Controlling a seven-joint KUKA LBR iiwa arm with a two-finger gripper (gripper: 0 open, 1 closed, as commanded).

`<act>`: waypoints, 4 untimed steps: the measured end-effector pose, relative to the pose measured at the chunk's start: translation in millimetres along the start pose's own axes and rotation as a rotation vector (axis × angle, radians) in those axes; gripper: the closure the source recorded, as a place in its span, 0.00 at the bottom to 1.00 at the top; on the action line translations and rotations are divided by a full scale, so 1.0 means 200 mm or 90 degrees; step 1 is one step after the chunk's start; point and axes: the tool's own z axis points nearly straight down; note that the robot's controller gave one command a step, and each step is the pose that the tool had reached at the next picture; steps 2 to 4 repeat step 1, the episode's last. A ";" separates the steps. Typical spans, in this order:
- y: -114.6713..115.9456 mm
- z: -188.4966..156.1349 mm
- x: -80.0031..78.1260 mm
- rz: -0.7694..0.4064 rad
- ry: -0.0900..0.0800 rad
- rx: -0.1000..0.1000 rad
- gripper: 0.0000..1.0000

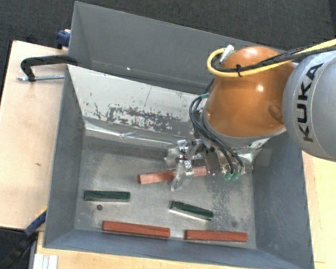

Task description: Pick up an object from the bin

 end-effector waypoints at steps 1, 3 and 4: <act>-0.06 -0.12 0.06 -0.079 0.004 -0.002 1.00; -0.06 -0.12 0.06 -0.079 0.004 -0.002 1.00; -0.06 -0.12 0.06 -0.079 0.004 -0.002 1.00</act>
Offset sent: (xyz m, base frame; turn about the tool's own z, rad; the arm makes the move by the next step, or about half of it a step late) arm -0.0138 -0.0074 -0.1289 -0.0155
